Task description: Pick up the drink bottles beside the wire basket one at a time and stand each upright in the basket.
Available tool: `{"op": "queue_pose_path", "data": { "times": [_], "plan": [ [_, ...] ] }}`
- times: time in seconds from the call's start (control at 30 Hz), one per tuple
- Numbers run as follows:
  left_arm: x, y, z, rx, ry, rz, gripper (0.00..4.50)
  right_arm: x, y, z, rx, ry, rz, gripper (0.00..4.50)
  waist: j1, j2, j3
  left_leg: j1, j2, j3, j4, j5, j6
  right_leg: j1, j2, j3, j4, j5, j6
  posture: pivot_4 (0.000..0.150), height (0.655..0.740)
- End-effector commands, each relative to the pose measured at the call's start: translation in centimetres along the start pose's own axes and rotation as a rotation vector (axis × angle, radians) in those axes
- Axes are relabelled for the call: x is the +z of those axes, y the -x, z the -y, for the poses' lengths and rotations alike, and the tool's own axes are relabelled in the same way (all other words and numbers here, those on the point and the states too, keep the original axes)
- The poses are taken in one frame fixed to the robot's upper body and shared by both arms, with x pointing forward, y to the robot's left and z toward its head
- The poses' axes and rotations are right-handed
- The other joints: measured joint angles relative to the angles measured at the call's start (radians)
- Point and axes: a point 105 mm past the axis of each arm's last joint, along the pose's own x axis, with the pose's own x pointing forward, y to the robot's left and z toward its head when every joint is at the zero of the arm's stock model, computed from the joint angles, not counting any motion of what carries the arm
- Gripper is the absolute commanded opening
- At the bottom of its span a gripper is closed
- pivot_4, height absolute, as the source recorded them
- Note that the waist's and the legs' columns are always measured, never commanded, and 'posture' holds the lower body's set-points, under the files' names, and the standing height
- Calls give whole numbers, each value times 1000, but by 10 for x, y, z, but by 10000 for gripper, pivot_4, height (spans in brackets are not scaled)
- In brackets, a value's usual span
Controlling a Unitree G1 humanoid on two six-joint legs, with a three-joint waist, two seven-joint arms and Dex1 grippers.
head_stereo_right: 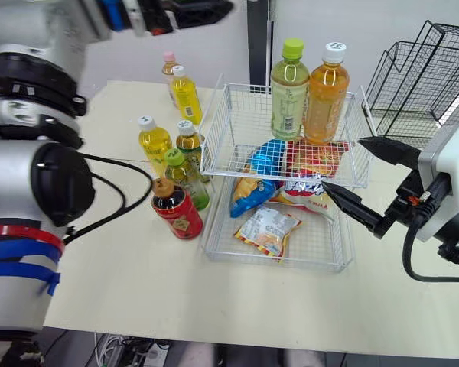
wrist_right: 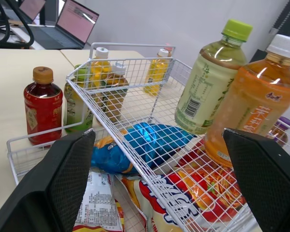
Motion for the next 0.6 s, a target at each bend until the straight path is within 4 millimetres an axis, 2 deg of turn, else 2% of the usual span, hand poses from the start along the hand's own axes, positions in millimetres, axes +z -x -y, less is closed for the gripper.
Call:
{"op": "queue_pose_path", "data": {
  "times": [0.03,0.13,0.17,0.3,0.6],
  "plan": [
    [11,29,-10,82,-44,10,44750,5,-5,2,29,38,33,45000,2,0,0,0,0,0,0,0,0,0,0,0,0,0,0,1500,6978],
    [-11,71,-21,211,-54,-55,44750,3,-12,4,54,41,44,45000,1,2,-1,0,1,-1,0,0,0,0,0,-1,1,0,0,1500,6978],
    [-15,78,-21,231,-61,-70,44750,2,-13,4,59,40,46,45000,0,2,-1,1,1,-1,0,0,-1,0,-1,0,1,0,0,1500,6978],
    [-61,122,-18,323,-23,-172,44750,-1,-20,5,84,38,53,45000,3,2,-1,1,2,-2,1,2,-3,0,-1,-2,3,0,0,1500,6978],
    [-159,191,1,450,84,-286,44750,1,-26,1,129,63,61,45000,12,2,-1,1,2,-4,1,2,-3,3,-5,-4,3,0,-1,1500,6978]
  ]
}}
